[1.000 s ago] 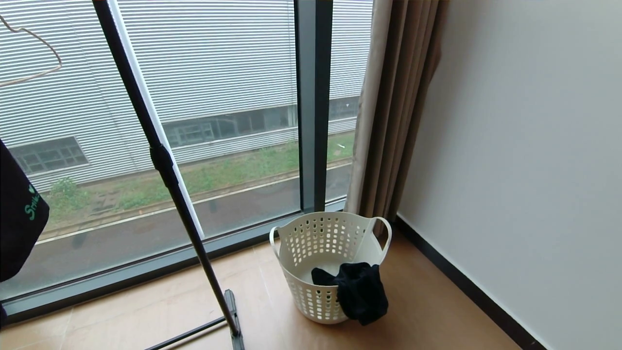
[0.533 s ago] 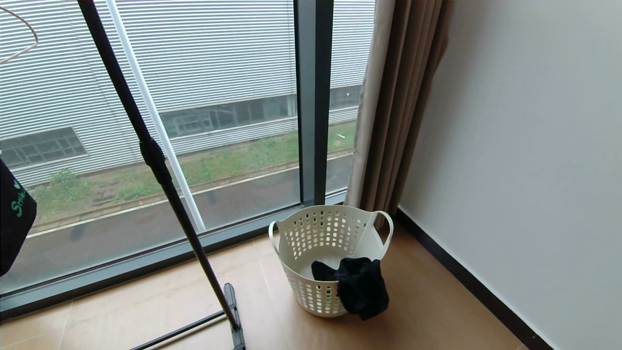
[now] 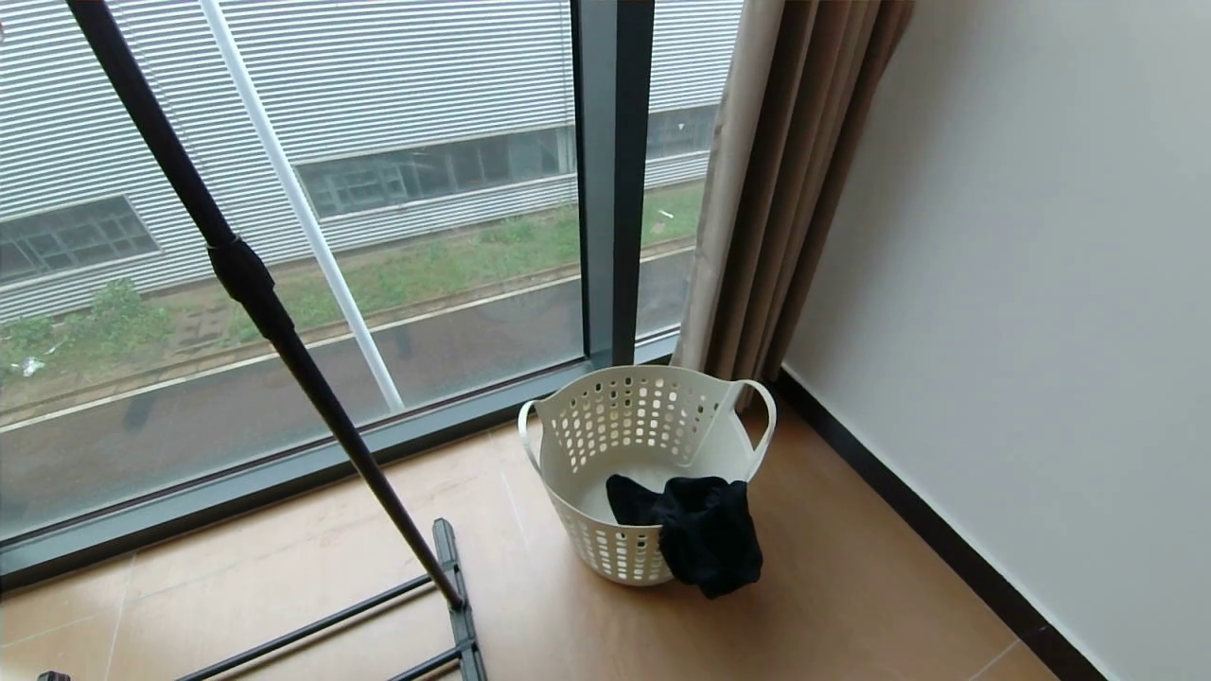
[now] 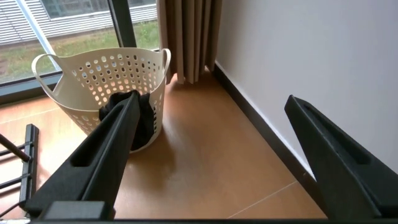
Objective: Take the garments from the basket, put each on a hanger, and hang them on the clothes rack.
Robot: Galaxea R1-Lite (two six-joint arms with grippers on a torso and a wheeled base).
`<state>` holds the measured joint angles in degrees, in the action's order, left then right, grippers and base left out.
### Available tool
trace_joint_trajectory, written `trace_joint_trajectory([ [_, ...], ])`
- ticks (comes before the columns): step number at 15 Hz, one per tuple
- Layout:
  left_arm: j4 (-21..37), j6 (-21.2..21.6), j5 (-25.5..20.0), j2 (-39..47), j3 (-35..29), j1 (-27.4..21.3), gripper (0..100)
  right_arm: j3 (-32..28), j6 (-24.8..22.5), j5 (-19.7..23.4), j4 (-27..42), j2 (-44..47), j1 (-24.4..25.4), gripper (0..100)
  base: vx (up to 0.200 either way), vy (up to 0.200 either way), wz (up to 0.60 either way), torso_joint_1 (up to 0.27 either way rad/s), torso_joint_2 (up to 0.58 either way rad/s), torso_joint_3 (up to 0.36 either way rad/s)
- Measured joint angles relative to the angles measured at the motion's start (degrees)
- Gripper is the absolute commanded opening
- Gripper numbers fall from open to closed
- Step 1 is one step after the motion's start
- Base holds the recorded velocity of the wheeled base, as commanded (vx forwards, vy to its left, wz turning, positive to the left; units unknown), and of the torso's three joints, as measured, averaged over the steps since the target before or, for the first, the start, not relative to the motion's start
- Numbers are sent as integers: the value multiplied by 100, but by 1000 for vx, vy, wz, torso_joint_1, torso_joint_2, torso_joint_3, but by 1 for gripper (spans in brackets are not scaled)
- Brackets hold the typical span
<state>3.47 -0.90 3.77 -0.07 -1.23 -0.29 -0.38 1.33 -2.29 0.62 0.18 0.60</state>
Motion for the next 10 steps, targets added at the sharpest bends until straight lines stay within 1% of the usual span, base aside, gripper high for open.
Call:
trace_joint_trajectory([
  [10,2,15,24,0,9,2,100,7,-7,0,0,0,0,100,0,0,0,3,3,-199],
])
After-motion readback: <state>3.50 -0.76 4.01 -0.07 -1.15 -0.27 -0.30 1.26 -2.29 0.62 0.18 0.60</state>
